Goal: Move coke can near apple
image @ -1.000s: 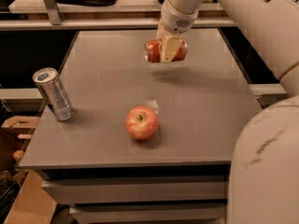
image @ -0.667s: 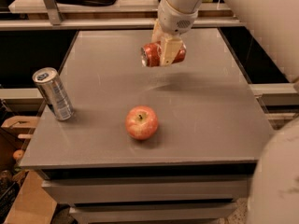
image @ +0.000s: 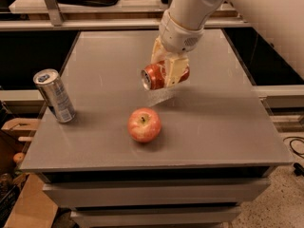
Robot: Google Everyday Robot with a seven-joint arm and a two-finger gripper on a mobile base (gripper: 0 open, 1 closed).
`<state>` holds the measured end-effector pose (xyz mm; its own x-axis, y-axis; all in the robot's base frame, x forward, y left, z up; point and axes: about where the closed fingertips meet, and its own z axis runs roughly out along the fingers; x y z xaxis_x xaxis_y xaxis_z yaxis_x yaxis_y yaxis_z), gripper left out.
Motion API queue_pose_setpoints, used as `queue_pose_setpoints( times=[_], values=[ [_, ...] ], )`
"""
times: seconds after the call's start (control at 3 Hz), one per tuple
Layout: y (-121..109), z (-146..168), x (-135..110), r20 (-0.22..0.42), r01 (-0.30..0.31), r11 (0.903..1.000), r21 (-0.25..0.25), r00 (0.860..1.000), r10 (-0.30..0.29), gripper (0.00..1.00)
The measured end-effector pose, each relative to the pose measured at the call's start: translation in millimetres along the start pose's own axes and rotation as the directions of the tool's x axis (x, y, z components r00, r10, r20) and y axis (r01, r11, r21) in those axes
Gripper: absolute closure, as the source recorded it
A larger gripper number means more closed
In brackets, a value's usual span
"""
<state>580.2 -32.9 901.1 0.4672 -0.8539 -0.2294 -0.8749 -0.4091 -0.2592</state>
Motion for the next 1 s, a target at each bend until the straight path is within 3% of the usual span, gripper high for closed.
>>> queue_pose_setpoints(
  times=[0.67, 1.0],
  values=[
    [43.4, 16.2, -9.9, 0.03, 0.071, 0.9934, -0.09, 0.997, -0.068, 1.0],
    [51.8, 25.2, -8.3, 0.029, 0.07, 0.9907, -0.116, 0.997, -0.068, 1.0]
  ],
)
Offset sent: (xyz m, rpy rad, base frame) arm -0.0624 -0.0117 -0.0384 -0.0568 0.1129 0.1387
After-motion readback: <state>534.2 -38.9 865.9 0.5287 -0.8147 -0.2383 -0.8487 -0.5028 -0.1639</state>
